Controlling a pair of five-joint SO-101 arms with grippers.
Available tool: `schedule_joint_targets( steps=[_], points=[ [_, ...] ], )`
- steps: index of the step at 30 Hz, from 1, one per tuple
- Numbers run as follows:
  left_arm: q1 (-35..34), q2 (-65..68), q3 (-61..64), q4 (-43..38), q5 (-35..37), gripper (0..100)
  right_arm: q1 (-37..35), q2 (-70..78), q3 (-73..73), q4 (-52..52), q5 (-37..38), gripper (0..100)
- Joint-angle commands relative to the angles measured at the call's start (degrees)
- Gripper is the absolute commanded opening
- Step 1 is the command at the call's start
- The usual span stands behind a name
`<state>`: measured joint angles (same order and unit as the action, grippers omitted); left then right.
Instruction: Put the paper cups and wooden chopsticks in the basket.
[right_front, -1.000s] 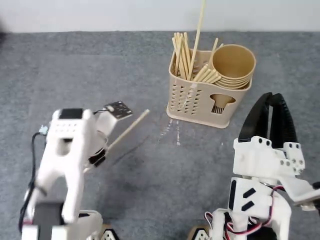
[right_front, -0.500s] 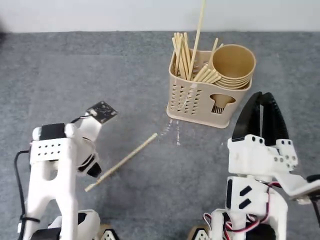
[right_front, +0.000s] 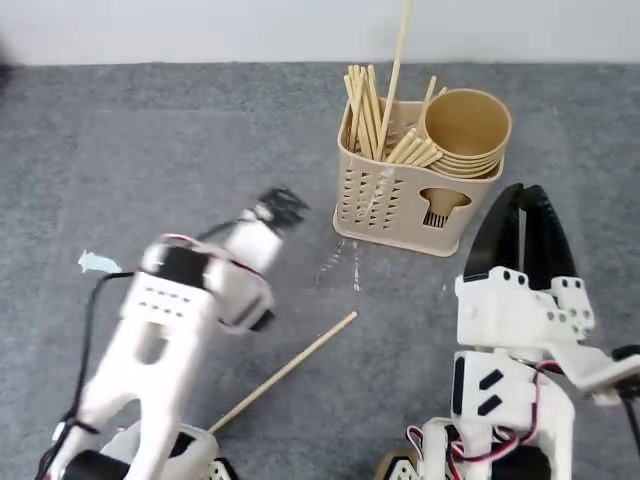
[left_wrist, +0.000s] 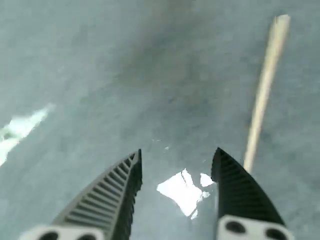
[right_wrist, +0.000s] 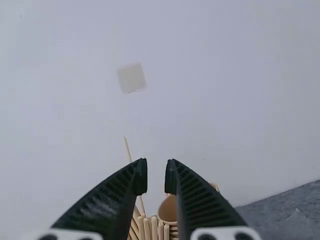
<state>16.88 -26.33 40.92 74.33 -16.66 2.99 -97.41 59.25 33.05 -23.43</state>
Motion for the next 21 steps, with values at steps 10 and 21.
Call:
schedule_joint_targets(
  steps=[10,21],
  points=[
    [19.43,2.99,2.24,-9.23,9.49,22,-0.31,-0.22,-0.09,-0.22,-0.09,8.2],
    [19.52,27.43,-11.65,-10.37,9.67,9,-0.4,-0.22,-0.09,-0.04,-0.09,8.2]
  ],
)
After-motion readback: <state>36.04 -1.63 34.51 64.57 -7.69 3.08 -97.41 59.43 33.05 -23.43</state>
